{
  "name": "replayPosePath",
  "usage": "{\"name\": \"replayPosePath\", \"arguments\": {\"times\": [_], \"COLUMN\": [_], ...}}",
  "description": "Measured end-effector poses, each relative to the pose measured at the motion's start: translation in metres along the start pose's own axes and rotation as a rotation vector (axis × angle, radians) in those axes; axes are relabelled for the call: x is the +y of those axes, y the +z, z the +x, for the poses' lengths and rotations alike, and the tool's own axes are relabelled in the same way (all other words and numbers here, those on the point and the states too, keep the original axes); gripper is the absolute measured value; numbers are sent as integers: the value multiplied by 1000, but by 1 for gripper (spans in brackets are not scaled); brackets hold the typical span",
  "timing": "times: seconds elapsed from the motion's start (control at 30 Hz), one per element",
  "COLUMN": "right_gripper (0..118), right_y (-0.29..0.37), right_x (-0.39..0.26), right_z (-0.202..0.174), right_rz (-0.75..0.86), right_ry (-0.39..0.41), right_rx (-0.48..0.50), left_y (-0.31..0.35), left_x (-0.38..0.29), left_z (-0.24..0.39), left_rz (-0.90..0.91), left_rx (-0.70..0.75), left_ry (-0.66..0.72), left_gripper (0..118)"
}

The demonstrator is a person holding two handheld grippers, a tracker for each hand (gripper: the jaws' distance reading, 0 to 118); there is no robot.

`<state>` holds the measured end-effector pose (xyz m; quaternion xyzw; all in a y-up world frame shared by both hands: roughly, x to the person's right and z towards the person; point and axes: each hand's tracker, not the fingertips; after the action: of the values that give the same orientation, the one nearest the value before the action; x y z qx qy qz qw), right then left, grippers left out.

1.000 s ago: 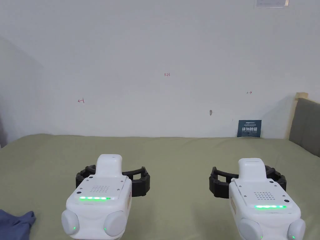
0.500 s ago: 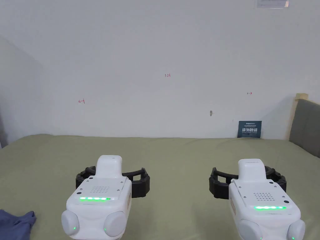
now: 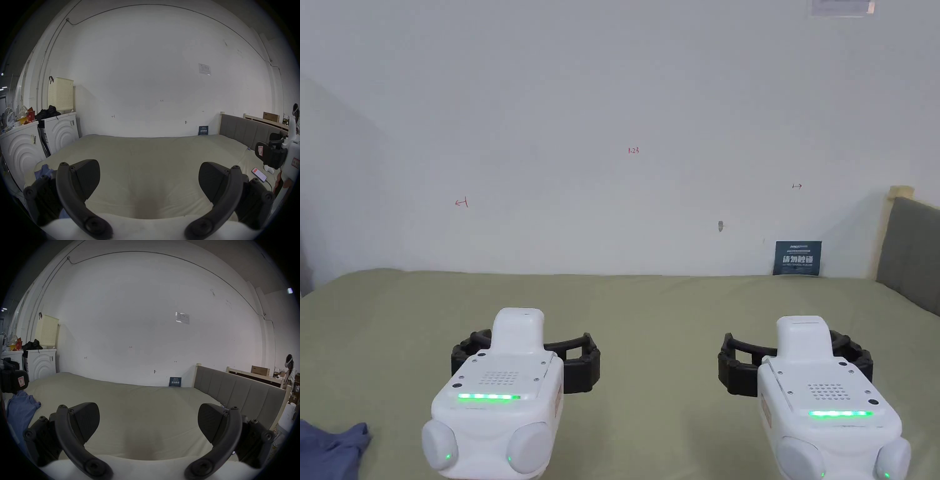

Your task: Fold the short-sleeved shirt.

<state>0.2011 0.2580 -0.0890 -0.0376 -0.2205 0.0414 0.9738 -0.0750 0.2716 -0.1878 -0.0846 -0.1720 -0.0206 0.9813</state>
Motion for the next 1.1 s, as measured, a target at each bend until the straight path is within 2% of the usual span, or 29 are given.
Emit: {"name": "replayPosePath", "arguments": {"times": [1.1], "right_gripper": [118], "right_y": [0], "right_x": [-1], "right_z": [-4], "right_rz": [8], "right_ry": [-4], "right_rx": [0], "left_y": [1], "left_x": [0], "left_z": [-2], "left_rz": [4], "left_rx": [4], "left_ry": [-2], "left_gripper": [118]}}
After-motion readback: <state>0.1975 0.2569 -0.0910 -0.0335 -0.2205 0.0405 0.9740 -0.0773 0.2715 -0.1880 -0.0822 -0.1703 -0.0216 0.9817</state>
